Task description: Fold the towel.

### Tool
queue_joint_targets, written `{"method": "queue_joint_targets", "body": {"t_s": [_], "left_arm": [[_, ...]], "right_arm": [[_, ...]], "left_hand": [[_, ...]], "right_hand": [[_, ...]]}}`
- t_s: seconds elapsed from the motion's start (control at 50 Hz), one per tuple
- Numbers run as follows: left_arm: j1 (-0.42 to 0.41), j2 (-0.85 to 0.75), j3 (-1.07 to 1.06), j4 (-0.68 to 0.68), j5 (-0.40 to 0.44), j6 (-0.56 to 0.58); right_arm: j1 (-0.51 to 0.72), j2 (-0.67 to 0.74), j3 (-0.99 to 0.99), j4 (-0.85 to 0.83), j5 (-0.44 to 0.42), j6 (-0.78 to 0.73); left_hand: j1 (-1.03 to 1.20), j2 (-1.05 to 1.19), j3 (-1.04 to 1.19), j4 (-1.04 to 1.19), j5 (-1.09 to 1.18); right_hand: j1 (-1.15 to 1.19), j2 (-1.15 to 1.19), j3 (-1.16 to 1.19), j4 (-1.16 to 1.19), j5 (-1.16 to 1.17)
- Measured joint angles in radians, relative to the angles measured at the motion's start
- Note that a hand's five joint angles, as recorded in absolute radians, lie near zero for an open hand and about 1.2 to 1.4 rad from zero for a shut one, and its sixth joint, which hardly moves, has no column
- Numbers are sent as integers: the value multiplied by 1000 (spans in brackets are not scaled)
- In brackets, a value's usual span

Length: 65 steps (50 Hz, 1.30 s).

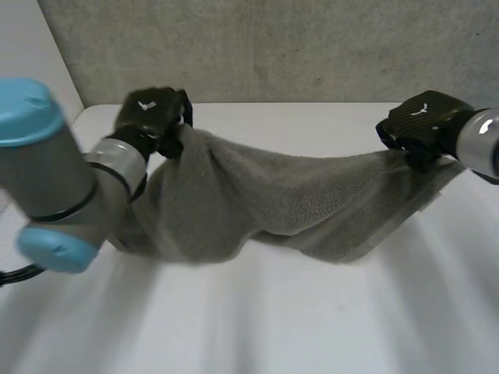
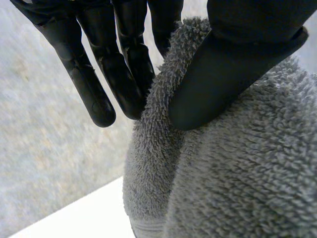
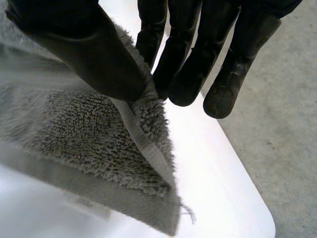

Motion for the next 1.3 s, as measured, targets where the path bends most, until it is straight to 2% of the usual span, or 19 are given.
{"method": "queue_joint_targets", "body": {"t_s": [0.14,0.16,0.22,0.26,0.34,0.6,0.72,0.86,0.94,1.18,1.3], "left_arm": [[-1,-287,203,92,-8,136],[0,-322,232,120,-10,158],[4,-381,280,197,-14,199],[8,-391,285,235,-15,210],[23,-355,238,287,-15,217],[26,5,-214,292,-6,207],[-35,103,-393,279,-4,198],[-130,49,-432,256,-5,151],[-158,-14,-406,250,-6,134],[-161,-123,-348,240,-12,135],[-159,-149,-331,244,-15,135]], "right_arm": [[48,134,-7,-260,118,187],[57,151,-1,-302,140,209],[78,181,24,-391,183,243],[88,189,40,-425,197,249],[99,188,62,-453,206,248],[98,160,62,-441,197,233],[98,157,61,-437,199,220],[98,155,68,-437,200,214],[98,154,73,-436,200,214],[98,152,78,-436,199,209],[98,154,80,-437,199,199]], "left_hand": [[0,-61,-60,-62,-1],[-75,-195,-193,-196,-89],[-566,-682,-671,-678,-609],[-822,-910,-908,-910,-842],[-928,-1019,-1018,-1020,-930],[-927,-1013,-1011,-1014,-941],[-788,-878,-877,-880,-807],[-776,-862,-862,-864,-797],[-780,-868,-868,-869,-806],[-727,-814,-813,-816,-746],[-618,-706,-705,-712,-644]], "right_hand": [[0,0,2,0,0],[0,0,2,0,0],[0,0,2,0,0],[0,0,2,0,0],[0,0,2,0,0],[0,0,2,0,0],[0,0,2,0,0],[0,0,2,0,0],[0,0,2,0,0],[0,0,2,0,0],[0,1,2,0,0]]}}
